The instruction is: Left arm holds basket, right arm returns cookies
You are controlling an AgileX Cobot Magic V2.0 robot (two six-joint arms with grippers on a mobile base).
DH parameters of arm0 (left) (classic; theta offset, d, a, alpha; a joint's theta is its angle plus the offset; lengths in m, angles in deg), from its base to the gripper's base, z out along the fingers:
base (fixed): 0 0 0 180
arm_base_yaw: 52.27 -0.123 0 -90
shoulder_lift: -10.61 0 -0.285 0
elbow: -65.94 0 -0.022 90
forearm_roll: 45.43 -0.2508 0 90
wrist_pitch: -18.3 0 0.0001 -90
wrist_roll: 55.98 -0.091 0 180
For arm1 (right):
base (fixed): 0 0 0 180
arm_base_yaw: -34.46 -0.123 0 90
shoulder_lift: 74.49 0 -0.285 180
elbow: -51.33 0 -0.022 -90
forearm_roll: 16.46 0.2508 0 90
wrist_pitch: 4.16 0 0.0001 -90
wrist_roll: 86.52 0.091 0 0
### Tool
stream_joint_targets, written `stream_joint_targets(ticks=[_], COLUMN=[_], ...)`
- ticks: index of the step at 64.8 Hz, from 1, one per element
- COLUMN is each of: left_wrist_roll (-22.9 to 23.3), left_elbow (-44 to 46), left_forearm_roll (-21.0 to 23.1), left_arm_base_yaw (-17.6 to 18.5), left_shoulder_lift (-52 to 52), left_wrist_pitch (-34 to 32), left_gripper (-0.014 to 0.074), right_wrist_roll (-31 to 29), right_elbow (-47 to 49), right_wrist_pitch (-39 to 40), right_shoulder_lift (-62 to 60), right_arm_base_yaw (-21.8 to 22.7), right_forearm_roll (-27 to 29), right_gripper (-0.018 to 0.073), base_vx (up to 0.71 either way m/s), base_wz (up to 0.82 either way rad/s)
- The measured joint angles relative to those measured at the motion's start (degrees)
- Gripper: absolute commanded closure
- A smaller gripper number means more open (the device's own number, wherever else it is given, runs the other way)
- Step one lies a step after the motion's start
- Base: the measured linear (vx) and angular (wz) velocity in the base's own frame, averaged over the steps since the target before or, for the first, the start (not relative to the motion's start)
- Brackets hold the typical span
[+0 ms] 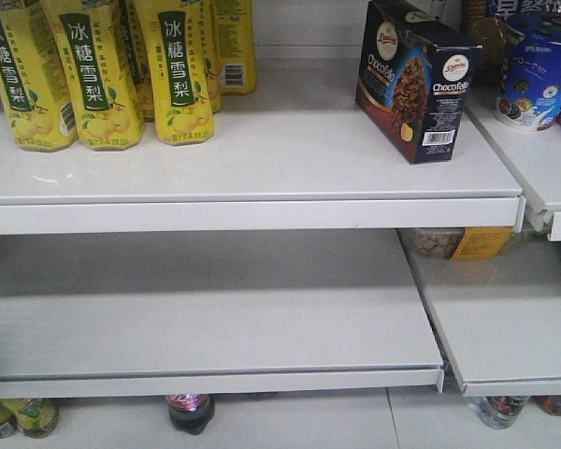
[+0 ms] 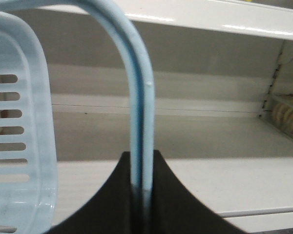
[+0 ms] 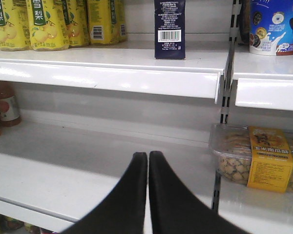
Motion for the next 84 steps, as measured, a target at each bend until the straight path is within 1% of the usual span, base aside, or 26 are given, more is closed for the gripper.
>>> stream_joint_targets(ticks=[8, 15, 23, 39, 52, 58, 68, 74, 84], left_wrist_roll=[1.37, 5.06, 6.97, 6.55, 5.83, 3.77, -1.29, -2.30, -2.67], left_elbow=[0.00, 0.00, 0.00, 0.00, 0.00, 0.00, 0.00, 0.00, 0.00], left_forearm_roll=[-3.70, -7.79, -9.66, -8.34, -8.08, -6.99, -3.79, -3.32, -3.32], left_arm_base_yaw=[-1.52, -1.52, -2.10, -4.39, -5.04, -5.04, -5.04, -5.04, -5.04], left_shoulder_lift=[0.07, 0.07, 0.07, 0.07, 0.07, 0.07, 0.07, 0.07, 0.07], left_wrist_pitch=[0.21, 0.07, 0.02, 0.00, 0.00, 0.00, 0.00, 0.00, 0.00], left_gripper=[0.0603, 0.0603, 0.0603, 0.0603, 0.0603, 0.0603, 0.0603, 0.0603, 0.0603], right_wrist_roll=[0.00, 0.00, 0.00, 0.00, 0.00, 0.00, 0.00, 0.00, 0.00], right_elbow=[0.00, 0.00, 0.00, 0.00, 0.00, 0.00, 0.00, 0.00, 0.00], right_wrist_pitch=[0.00, 0.00, 0.00, 0.00, 0.00, 0.00, 0.00, 0.00, 0.00], right_shoulder_lift=[0.00, 0.00, 0.00, 0.00, 0.00, 0.00, 0.00, 0.00, 0.00], right_arm_base_yaw=[0.00, 0.00, 0.00, 0.00, 0.00, 0.00, 0.00, 0.00, 0.00], right_forearm_roll=[0.00, 0.00, 0.00, 0.00, 0.00, 0.11, 0.11, 0.11, 0.11], right_gripper=[0.0568, 0.0568, 0.0568, 0.0568, 0.0568, 0.0568, 0.0568, 0.0568, 0.0568], base_vx=[0.00, 0.00, 0.00, 0.00, 0.00, 0.00, 0.00, 0.00, 0.00], base_wz=[0.00, 0.00, 0.00, 0.00, 0.00, 0.00, 0.00, 0.00, 0.00])
